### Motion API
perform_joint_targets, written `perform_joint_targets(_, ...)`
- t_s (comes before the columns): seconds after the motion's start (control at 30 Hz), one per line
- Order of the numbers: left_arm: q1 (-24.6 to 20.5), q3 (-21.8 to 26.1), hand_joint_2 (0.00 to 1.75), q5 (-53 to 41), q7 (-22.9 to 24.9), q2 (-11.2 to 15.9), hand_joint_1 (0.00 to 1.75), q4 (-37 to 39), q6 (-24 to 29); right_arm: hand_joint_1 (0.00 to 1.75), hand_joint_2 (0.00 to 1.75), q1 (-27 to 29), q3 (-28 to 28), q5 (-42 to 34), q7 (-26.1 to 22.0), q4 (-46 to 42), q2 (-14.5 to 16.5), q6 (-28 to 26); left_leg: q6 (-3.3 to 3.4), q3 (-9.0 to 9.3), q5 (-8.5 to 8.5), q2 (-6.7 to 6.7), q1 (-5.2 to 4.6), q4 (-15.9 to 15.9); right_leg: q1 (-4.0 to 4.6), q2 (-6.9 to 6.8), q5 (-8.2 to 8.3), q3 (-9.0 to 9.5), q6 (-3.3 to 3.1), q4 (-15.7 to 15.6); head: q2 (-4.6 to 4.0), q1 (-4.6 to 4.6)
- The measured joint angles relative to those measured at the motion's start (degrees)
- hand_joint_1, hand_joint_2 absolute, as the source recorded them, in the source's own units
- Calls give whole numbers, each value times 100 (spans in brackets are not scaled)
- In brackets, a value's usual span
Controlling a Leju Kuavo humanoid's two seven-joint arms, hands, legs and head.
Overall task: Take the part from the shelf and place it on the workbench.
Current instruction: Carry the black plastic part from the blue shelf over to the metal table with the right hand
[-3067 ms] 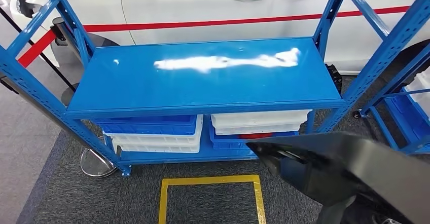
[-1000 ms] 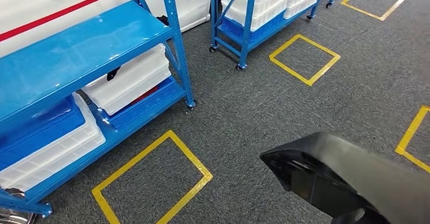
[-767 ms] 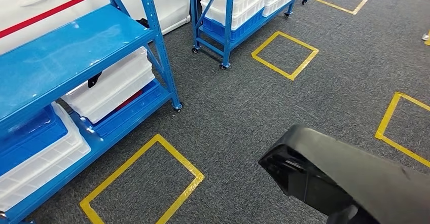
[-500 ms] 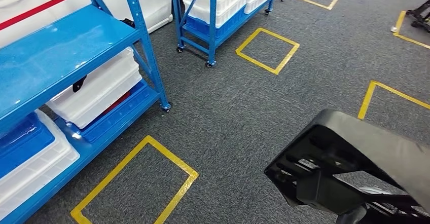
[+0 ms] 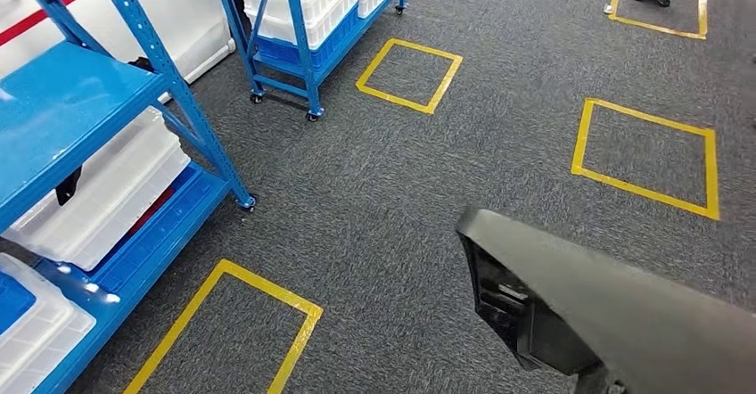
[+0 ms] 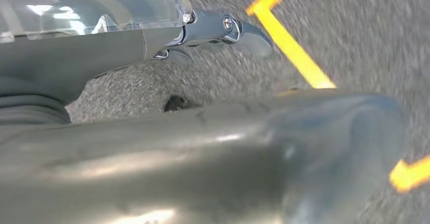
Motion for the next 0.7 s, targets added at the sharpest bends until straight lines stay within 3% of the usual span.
perform_joint_targets(0.03, 14, -10, 0, -21, 10, 1, 0, 0, -31, 175, 175, -2, 0, -1, 51, 4, 0, -7, -6, -174, -167, -52, 7, 391, 4, 73, 10, -18, -9, 5, 0, -1)
perform_joint_targets(0.07, 26, -20, 0, -42, 24, 1, 0, 0, -54, 175, 175, 0, -1, 47, 107, 12, 0, -14, -10, -288, -228, -67, 13, 643, 6, 153, 18, -32, -12, 14, 0, -1)
perform_joint_targets(0.1, 34, -28, 0, -58, 38, 3, 0, 0, -88, 175, 175, 2, -3, 114, 152, 25, 0, -32, -12, -308, -167, -72, 20, 680, 5, 238, 24, -44, -9, 29, 0, -1)
perform_joint_targets(0.17, 39, -38, 0, -33, 50, 18, 0, 0, -198, 175, 175, 4, 5, 116, 114, 50, 0, -79, -3, -45, 237, -162, 45, 97, -2, 407, 24, -61, 7, 78, 0, -1)
perform_joint_targets(0.23, 39, -37, 0, 15, 65, 41, 0, 0, -304, 175, 175, -1, 26, -76, 30, 61, 0, -84, 19, 262, 522, -472, 73, -617, 1, 553, 22, -102, 57, 141, 1, 3)
perform_joint_targets(0.27, 39, -37, 0, 28, 78, 49, 0, 0, -328, 175, 175, -2, 34, -163, 15, 62, 0, -62, 33, 330, 567, -584, 75, -800, -4, 617, 31, -130, 95, 161, 1, 5)
perform_joint_targets(0.3, 38, -37, 0, 30, 91, 55, 0, 0, -337, 175, 175, 0, 38, -221, 20, 63, -1, -32, 54, 339, 554, -629, 65, -849, -10, 683, 49, -157, 139, 166, 1, 6)
perform_joint_targets(0.37, 30, -36, 0, 32, 103, 61, 0, 0, -345, 175, 175, 6, 39, -254, 33, 64, -2, 1, 126, 347, 602, -480, 52, -884, -38, 798, 90, -201, 222, 160, 1, 8)
perform_joint_targets(0.43, 19, -37, 0, -2, 123, 65, 0, 0, -337, 175, 175, 12, 39, -188, 65, 68, -4, 2, 211, 360, 664, -314, 60, -950, -28, 605, -40, -311, 273, 342, 0, 20)
perform_joint_targets(0.5, 30, -48, 0, -120, 176, 68, 0, 0, -317, 175, 175, 15, 38, -132, 72, 86, -5, 27, 254, 341, 696, -143, 48, -983, -14, 239, -412, -595, 306, 941, 0, 38)
perform_joint_targets(0.57, 61, -110, 0, -333, 278, 68, 0, 1, -303, 175, 175, 20, 29, -215, 6, 114, -3, 154, 260, 315, 697, 48, 23, -982, -30, 90, -705, -890, 338, 1609, 0, 43)
perform_joint_targets(0.6, 73, -159, 0, -458, 350, 66, 0, 1, -295, 175, 175, 26, 19, -229, -26, 126, 3, 221, 259, 309, 693, 144, 16, -981, -39, 61, -703, -910, 346, 1703, 0, 43)
perform_joint_targets(0.63, 80, -221, 0, -592, 438, 64, 0, 2, -283, 175, 175, 32, 4, -198, -47, 138, 14, 269, 255, 309, 687, 231, 13, -980, -44, 31, -604, -815, 348, 1579, 0, 44)
perform_joint_targets(0.7, 83, -344, 0, -794, 608, 54, 0, 3, -246, 175, 175, 45, -19, -111, -63, 157, 50, 282, 231, 335, 666, 372, 10, -980, -36, -148, -285, -341, 324, 790, 0, 44)
